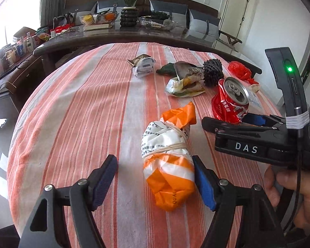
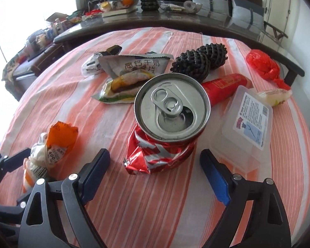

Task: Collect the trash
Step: 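Grasp the crushed red soda can with the right gripper, then grasp the orange-and-white snack bag with the left gripper while the right gripper holds the can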

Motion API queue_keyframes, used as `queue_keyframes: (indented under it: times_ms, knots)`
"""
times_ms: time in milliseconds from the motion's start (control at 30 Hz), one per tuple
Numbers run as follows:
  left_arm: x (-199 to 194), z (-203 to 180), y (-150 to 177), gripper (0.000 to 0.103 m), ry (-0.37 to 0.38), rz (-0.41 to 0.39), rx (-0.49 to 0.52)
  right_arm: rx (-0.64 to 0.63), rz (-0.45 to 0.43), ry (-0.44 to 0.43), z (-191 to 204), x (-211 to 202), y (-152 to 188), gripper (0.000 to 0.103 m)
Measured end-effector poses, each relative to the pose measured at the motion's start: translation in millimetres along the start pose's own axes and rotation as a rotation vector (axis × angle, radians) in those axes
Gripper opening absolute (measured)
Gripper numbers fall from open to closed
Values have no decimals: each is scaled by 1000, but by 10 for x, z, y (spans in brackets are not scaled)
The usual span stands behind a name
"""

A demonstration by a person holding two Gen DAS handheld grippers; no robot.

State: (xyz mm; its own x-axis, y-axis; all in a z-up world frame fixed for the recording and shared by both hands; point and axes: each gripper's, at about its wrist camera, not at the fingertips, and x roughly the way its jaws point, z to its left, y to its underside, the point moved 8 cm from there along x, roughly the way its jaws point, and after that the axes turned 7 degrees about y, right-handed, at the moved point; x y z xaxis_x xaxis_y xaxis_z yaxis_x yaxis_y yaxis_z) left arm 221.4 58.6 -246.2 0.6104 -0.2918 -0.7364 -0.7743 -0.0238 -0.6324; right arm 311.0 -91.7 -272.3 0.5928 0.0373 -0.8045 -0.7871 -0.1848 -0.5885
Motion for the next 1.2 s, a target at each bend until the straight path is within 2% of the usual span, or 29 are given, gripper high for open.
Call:
queue_keyframes:
  times_ms: [33,100,133,267,333,433,567,633,767,867,1000,1167,1200]
  knots:
    - [1,-2,-2,74,-2,1,2,7,-7,14,-11,22,-29,90]
    - [4,-11,4,74,-10,3,9,17,-24,29,-56,18,-47,81]
    - [8,-14,7,74,-15,5,12,11,-37,27,-70,-6,-54,67]
    - [17,-28,9,74,-26,8,22,-87,-58,-46,-70,-144,79,68]
    - [15,-28,11,74,-25,6,21,-161,-57,-135,-47,-257,263,68]
    - [23,-37,13,74,-31,8,27,-276,-75,-175,-119,-463,561,68]
    - [53,-98,27,75,-44,29,74,-273,-69,-194,-306,-584,745,71]
    - [53,-130,34,76,-38,33,87,-261,-72,-190,-357,-600,792,75]
    - [-40,-114,42,76,44,12,34,-206,-64,-219,-400,-644,829,81]
    - [-122,-103,23,76,71,-15,21,-180,-69,-202,-450,-739,791,82]
    - [-119,-150,-47,75,67,-30,47,-160,-96,-139,-496,-869,649,82]
    - [-122,-165,-118,75,51,-41,46,-151,-68,-82,-419,-764,512,82]
    - [-124,-177,-130,71,48,-42,53,-149,-56,-75,-405,-733,502,82]
